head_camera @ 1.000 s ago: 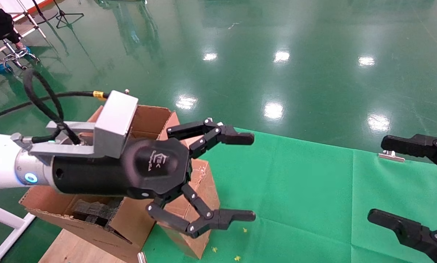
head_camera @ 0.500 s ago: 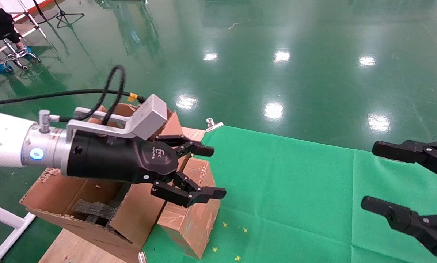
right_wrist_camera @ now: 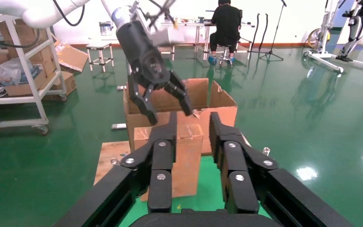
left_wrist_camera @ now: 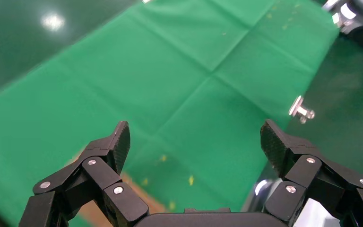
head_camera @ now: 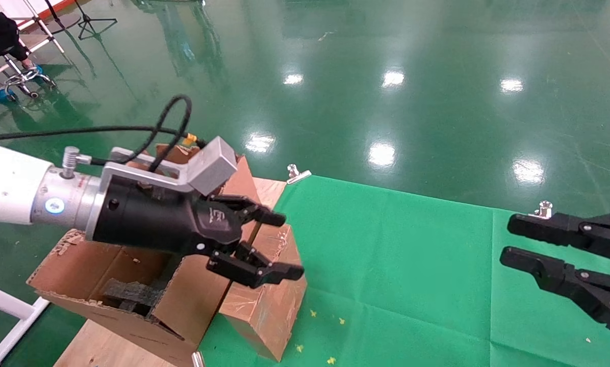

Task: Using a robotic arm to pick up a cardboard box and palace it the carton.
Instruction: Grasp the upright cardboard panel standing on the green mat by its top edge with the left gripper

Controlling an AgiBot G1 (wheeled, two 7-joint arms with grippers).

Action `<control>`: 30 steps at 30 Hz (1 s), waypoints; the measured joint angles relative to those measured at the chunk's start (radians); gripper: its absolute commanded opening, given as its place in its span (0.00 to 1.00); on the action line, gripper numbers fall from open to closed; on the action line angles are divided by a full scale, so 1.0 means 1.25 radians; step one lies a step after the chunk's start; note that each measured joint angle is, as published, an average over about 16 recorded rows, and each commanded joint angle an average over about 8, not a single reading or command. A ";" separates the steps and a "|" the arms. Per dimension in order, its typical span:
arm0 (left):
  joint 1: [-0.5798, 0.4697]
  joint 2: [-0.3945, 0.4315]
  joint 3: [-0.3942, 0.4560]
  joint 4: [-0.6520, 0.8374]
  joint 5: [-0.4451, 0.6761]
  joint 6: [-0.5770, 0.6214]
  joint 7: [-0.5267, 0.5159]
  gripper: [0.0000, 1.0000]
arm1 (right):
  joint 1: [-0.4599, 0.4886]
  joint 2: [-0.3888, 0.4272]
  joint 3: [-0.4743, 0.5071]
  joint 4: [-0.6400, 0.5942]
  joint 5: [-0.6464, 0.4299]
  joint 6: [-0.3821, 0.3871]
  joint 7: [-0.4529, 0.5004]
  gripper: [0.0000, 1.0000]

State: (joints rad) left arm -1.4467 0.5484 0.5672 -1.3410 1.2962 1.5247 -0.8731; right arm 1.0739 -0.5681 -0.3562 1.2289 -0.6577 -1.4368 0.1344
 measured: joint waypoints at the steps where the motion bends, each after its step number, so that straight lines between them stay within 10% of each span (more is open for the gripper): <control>1: -0.013 0.005 0.011 0.001 0.015 0.005 -0.018 1.00 | 0.000 0.000 0.000 0.000 0.000 0.000 0.000 0.00; 26: -0.315 0.107 0.441 0.001 0.170 0.039 -0.410 1.00 | 0.000 0.000 0.000 0.000 0.000 0.000 0.000 0.00; 30: -0.330 0.115 0.484 0.000 0.166 0.036 -0.429 1.00 | 0.000 0.000 0.000 0.000 0.000 0.000 0.000 0.41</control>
State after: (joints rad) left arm -1.8591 0.6926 1.1720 -1.3408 1.5032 1.5693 -1.4096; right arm 1.0739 -0.5681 -0.3562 1.2289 -0.6577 -1.4367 0.1344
